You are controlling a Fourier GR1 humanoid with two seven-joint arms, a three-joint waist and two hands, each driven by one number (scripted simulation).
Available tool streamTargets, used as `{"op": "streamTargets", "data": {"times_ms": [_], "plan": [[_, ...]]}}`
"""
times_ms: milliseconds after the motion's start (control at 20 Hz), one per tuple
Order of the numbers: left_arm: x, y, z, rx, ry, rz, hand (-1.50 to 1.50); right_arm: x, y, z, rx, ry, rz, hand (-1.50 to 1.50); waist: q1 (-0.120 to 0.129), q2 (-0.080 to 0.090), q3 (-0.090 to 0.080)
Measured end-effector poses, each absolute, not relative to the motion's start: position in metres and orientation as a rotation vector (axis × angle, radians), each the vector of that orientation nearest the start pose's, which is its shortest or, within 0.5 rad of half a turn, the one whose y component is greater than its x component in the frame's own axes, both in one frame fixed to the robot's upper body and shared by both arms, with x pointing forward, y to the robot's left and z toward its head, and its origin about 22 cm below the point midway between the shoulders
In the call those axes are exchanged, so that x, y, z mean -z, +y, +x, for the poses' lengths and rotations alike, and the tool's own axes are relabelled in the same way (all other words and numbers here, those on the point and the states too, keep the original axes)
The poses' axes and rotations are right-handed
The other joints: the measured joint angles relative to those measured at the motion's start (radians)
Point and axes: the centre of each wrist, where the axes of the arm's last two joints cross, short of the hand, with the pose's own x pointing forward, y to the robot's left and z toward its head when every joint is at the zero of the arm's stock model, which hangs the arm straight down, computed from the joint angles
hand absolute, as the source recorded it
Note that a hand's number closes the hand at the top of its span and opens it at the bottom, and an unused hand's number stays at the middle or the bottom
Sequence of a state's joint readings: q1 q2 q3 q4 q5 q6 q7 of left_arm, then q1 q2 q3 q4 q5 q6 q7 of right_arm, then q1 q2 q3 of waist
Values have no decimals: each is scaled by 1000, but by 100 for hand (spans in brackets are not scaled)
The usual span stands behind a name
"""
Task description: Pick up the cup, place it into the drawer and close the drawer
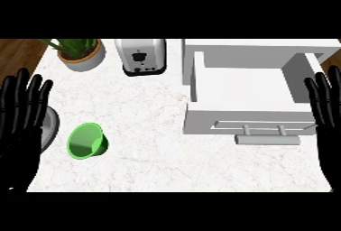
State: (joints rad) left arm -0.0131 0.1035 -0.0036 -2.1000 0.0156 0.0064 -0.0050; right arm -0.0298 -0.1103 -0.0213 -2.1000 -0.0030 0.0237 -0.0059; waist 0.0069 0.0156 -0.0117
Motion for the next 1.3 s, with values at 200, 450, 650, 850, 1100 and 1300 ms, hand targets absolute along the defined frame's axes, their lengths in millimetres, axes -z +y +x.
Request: {"op": "streamTargets", "data": {"times_ms": [200,450,650,850,1100,1300], "plan": [[-118,244,205,104,-2110,28,-150,-133,-235,211,-143,-2107,-36,-150,-3,-10,7],[-108,246,201,26,-2048,-75,-150,-128,-233,210,-129,-2043,62,-150,-4,-14,10],[-109,252,207,-21,-2010,-135,-150,-126,-233,213,-117,-2014,109,-150,-6,-15,11],[-105,253,210,-45,-1992,-153,-150,-124,-228,221,-120,-2000,132,-150,-6,-16,11],[-106,241,213,-56,-1988,-160,-150,-124,-227,226,-118,-2004,132,-150,-6,-16,12],[-101,240,223,-63,-1974,-150,-150,-124,-229,217,-118,-2003,136,-150,-8,-16,12]]}}
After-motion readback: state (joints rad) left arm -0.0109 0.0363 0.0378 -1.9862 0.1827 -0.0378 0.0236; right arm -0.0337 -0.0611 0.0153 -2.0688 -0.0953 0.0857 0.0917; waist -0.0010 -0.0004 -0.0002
